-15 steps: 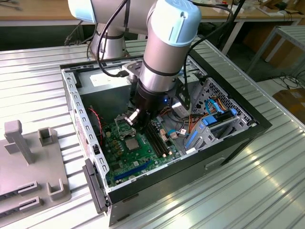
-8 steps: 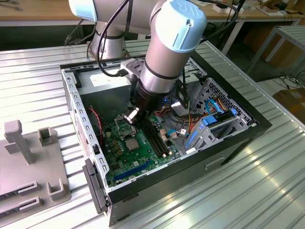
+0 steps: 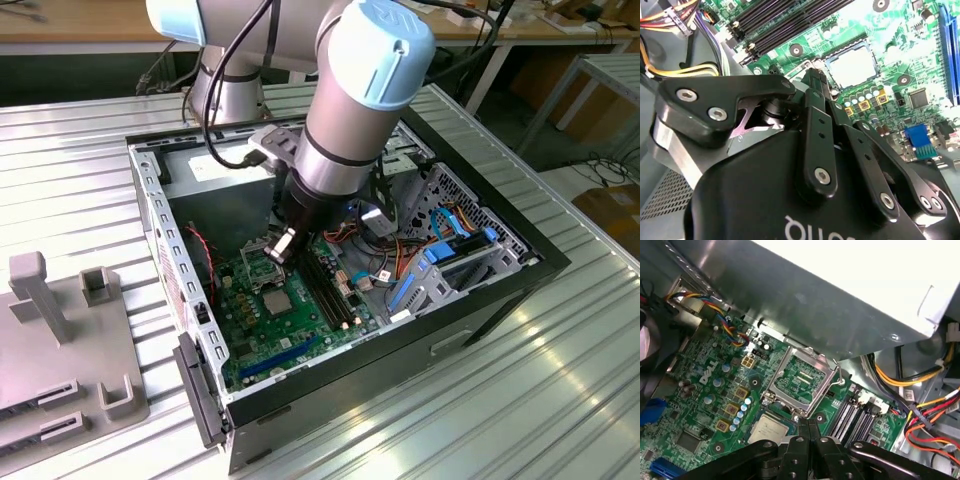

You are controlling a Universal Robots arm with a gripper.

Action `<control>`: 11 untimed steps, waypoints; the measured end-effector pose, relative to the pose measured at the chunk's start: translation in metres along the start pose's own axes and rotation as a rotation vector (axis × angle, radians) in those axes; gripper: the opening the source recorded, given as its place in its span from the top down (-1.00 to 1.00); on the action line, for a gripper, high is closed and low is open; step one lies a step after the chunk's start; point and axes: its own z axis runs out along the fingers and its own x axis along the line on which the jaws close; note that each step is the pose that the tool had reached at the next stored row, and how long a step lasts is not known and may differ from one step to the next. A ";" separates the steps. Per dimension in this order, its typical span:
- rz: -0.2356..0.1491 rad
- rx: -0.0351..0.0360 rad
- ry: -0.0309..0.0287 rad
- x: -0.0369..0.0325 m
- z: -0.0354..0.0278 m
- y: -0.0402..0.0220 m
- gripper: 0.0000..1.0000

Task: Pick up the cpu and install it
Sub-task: 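Close the cpu cover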

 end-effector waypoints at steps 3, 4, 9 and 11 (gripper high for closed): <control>-0.027 -0.0002 0.0023 -0.0009 0.0000 0.0007 0.79; -0.050 -0.0003 0.0046 -0.0010 0.0001 0.0009 0.79; -0.156 -0.0005 0.0159 -0.0011 0.0002 0.0010 0.79; -0.194 -0.0006 0.0199 -0.0011 0.0003 0.0009 0.79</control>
